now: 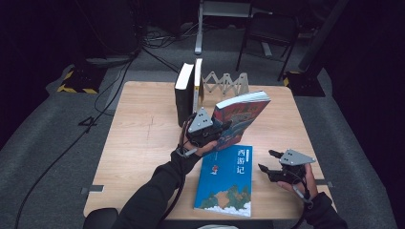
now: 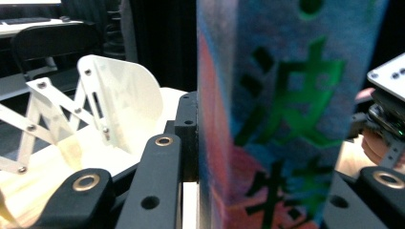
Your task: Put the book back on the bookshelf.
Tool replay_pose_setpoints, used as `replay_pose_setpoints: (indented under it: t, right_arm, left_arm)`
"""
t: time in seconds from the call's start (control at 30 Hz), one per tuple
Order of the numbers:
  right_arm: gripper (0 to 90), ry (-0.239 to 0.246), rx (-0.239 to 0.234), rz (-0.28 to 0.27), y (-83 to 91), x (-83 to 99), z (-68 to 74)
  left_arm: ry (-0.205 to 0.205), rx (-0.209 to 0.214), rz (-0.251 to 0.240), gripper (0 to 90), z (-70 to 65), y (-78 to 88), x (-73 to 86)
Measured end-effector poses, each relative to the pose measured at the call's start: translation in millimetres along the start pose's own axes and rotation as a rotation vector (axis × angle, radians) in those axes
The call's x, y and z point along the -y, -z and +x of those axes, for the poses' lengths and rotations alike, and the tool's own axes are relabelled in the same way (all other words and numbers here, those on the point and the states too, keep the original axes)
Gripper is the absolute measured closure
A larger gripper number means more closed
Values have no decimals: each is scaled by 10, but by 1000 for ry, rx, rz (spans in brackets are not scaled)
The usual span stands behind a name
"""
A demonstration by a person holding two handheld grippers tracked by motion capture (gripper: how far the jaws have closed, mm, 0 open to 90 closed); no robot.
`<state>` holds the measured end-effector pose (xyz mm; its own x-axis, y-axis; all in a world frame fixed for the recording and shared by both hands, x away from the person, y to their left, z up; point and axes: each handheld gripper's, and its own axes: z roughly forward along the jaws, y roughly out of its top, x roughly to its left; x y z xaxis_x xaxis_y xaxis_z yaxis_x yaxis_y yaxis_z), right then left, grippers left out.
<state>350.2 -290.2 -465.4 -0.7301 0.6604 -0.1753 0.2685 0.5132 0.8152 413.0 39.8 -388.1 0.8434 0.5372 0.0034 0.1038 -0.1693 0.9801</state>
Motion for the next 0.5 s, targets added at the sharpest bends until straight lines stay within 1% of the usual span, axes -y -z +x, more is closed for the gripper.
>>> replay_pose_setpoints:
  t: [0.03,0.1,0.17,0.23,0.27,0.3,0.37,0.43,0.47,0.5]
  right_arm:
    - [310,-5,-3,15,-25,17,4]
    - [306,-4,-5,24,-41,29,0]
    - [299,-6,-3,22,-48,37,-13]
    - [296,-18,-4,25,-51,47,-31]
    - [292,-32,-2,26,-55,55,-38]
    - [289,-44,2,30,-60,64,-47]
    - [289,-60,0,37,-72,78,-60]
    - [289,-61,2,50,-90,90,-63]
    - [289,-61,2,50,-90,90,-63]
    - [289,-59,-2,56,-102,95,-59]
  left_arm:
    - [3,-9,-4,738,27,6,-19]
    - [2,-20,-8,738,48,17,-33]
    - [-1,-37,-10,738,69,31,-49]
    - [1,-55,-12,738,91,49,-59]
    - [1,-55,-12,738,91,49,-59]
    - [-1,-64,-9,738,107,60,-65]
    - [7,-96,-8,738,159,96,-64]
    - [20,-119,-11,738,200,130,-59]
    - [20,-119,-11,738,200,130,-59]
    - [23,-138,-7,738,234,159,-58]
